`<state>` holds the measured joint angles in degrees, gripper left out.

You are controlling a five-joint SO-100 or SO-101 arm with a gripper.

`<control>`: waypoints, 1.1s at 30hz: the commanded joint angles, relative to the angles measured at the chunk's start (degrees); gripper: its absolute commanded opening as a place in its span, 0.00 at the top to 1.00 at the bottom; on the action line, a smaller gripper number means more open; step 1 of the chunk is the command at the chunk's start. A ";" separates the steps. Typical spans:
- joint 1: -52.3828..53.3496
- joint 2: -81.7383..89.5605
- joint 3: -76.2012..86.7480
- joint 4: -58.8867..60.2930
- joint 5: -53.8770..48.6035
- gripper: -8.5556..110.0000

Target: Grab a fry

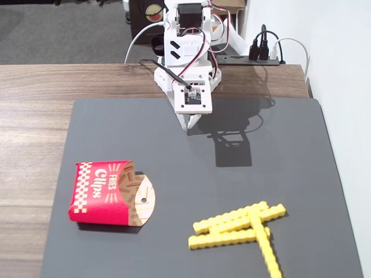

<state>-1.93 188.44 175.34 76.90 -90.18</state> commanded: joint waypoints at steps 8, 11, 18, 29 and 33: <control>-1.76 0.26 0.18 0.35 -0.35 0.92; -1.49 0.26 0.18 0.35 -0.35 0.92; -0.62 0.26 0.18 0.35 -0.35 0.92; -1.05 -11.87 -5.80 -6.33 -0.26 0.92; -2.02 -18.98 -13.18 -6.42 1.23 0.92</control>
<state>-3.25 173.06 168.13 71.19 -89.74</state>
